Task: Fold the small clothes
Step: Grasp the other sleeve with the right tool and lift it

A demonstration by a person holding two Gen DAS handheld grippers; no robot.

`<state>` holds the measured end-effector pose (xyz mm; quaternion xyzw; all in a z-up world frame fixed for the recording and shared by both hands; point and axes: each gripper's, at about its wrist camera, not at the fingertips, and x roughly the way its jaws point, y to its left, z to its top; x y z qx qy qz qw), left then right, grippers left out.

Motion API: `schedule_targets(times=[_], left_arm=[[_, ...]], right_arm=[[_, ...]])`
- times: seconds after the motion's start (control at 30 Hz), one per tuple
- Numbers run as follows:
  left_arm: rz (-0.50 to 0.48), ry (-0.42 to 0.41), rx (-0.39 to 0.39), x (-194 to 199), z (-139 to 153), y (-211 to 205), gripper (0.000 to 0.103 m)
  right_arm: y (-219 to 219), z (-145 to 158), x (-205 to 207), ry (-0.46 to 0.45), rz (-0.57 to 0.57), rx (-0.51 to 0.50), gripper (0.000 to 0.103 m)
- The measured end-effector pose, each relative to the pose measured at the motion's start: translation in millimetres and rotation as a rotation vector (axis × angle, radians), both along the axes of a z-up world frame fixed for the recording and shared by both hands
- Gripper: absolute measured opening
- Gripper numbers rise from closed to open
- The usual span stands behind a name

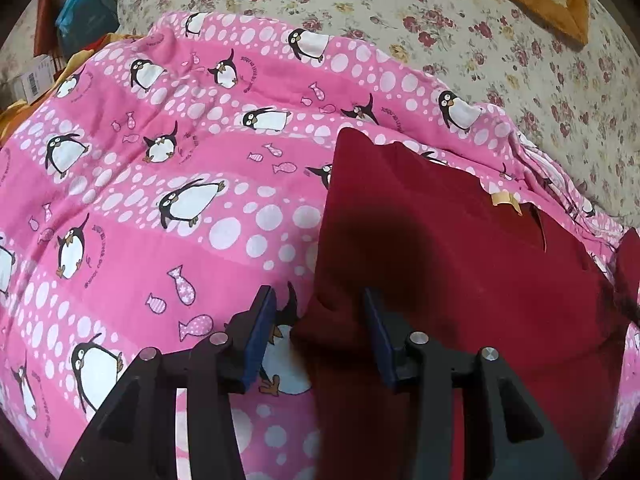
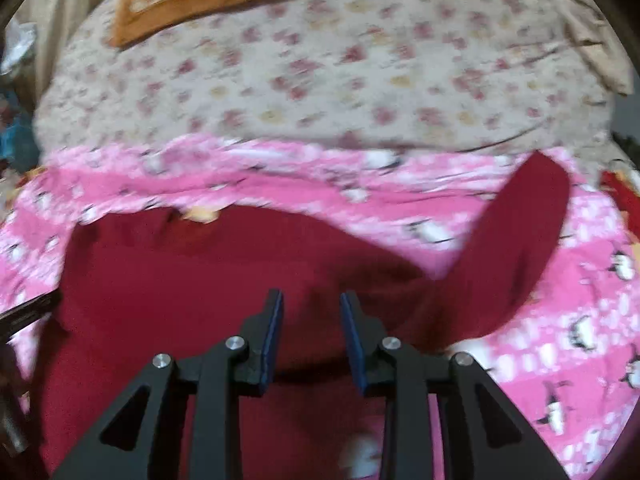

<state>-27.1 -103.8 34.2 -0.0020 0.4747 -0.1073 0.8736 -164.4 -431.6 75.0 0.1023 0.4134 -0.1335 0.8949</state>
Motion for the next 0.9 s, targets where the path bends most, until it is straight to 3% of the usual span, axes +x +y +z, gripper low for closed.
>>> schedule_targets(times=[0.17, 0.3, 0.37, 0.4, 0.53, 0.7, 0.9], left_arm=[[0.000, 0.001, -0.015, -1, 1, 2, 0.024], [0.001, -0.003, -0.093, -6, 11, 11, 0.024], [-0.001, -0.022, -0.129, -10, 17, 15, 0.024], [-0.004, -0.035, -0.141, -12, 21, 15, 0.024], [-0.039, -0.063, -0.182, -20, 29, 9, 0.024], [-0.097, -0.067, -0.154, -27, 28, -8, 0.024], [-0.108, -0.070, -0.135, -25, 23, -14, 0.024]], right_arm=[[13, -44, 26, 0.149, 0.044, -0.002, 0.031], [14, -34, 19, 0.131, 0.029, 0.009, 0.035], [9, -22, 6, 0.105, 0.029, 0.039, 0.048], [5, -16, -1, 0.093, 0.019, 0.038, 0.049], [-25, 3, -36, 0.045, -0.051, 0.028, 0.051], [-86, 10, -60, 0.032, -0.205, 0.055, 0.056], [-152, 8, -44, 0.018, -0.338, 0.152, 0.057]])
